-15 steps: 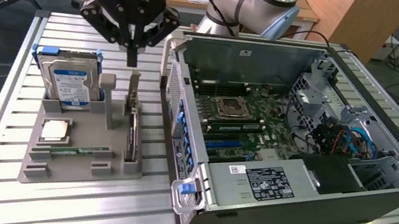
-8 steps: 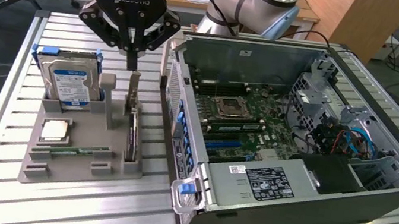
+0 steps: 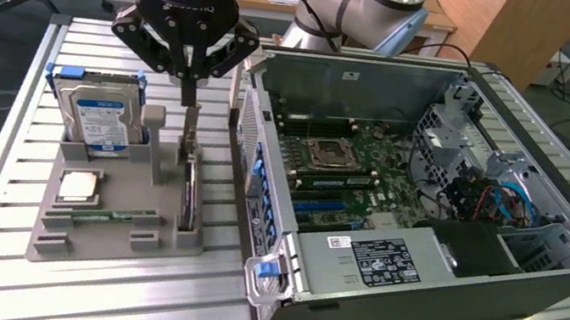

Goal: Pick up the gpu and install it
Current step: 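Reach for the gpu, then pick up the gpu and move the gpu toward the slot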

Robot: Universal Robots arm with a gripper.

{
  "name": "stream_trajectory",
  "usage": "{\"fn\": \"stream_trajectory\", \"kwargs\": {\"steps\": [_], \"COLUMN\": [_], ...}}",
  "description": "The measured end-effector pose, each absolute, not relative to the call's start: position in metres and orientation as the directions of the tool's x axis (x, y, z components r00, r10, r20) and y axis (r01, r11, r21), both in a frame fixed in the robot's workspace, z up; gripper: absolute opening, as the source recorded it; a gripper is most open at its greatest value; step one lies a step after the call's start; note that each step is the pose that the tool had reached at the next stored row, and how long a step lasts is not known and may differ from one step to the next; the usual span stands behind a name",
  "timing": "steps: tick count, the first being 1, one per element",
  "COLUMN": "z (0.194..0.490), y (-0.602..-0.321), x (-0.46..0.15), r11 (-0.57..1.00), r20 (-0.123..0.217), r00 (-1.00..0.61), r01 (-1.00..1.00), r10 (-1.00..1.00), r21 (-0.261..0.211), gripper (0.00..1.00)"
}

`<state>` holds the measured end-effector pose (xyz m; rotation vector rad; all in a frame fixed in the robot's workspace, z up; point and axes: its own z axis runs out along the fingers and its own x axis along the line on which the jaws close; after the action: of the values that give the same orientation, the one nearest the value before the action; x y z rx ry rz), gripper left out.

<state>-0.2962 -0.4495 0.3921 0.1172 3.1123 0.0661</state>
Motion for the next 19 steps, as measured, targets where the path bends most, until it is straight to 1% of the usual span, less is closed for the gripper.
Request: {"fn": "stream_trajectory", "kwargs": {"steps": [19], "z": [0.3909], "y": [-0.4512], "x": [-0.2963], "r11": [0.996], "r20": [-0.025], "r00": [-0.997], "r01": [0.075], "r10": [0.077], "r21": [0.043], "gripper": [0.11]}}
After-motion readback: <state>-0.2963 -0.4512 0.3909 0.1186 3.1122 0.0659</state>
